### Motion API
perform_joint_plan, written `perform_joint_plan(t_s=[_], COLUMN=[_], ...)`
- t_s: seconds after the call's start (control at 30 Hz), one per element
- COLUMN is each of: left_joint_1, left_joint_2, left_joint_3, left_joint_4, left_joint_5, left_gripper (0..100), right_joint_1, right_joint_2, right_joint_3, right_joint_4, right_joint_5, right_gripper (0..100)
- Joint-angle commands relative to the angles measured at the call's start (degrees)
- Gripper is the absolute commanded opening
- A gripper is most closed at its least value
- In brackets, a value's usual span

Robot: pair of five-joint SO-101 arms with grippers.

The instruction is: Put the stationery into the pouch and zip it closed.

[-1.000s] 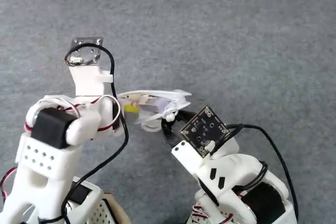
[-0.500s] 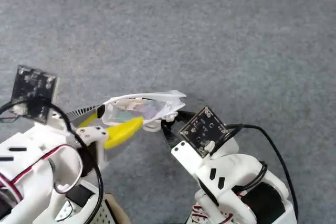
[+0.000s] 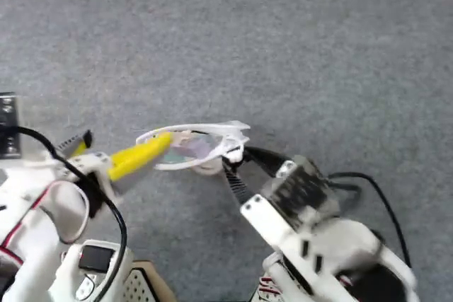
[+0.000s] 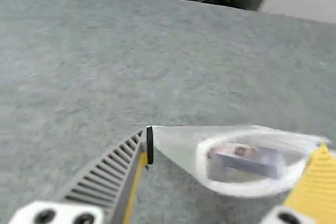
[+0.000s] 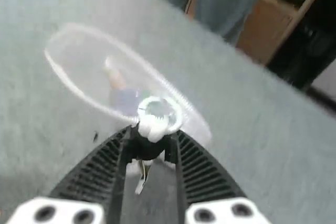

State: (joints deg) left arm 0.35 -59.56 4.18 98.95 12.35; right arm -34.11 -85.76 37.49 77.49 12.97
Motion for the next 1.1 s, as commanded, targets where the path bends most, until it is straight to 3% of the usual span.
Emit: perform_joint_plan(t_s=[0.0, 0.33, 0.53, 0.73, 0.8, 0.97, 1.07], left_joint_1=[-3.38, -3.56, -3.56, -3.56, -3.56, -3.56, -3.74], left_joint_2=[0.18, -0.18, -0.18, -0.18, -0.18, -0.18, -0.18], left_joint_3=[6.64, 15.43, 15.69, 15.78, 15.78, 18.07, 20.18], left_joint_4=[-3.96, -9.23, -9.14, -9.05, -9.05, -9.05, -9.49], left_joint_5=[-0.53, -0.53, -0.53, -0.53, -0.53, -0.53, -0.53], left_gripper=[40, 34, 34, 34, 34, 34, 34], right_joint_1=[1.05, 1.14, 1.58, 9.32, 10.11, 9.85, 7.82], right_joint_2=[0.84, 10.42, 10.77, 10.24, 9.89, 10.77, 13.85], right_joint_3=[-9.01, -24.22, -22.81, -15.96, -11.91, -2.24, -2.77], right_joint_4=[-1.58, -2.11, 0.09, 12.04, 16.35, 23.30, 23.65], right_joint_5=[-0.62, -0.35, -0.35, -0.09, -0.18, -3.52, -4.92], right_gripper=[1.2, 1.2, 1.2, 1.6, 6.1, 28.4, 28.3])
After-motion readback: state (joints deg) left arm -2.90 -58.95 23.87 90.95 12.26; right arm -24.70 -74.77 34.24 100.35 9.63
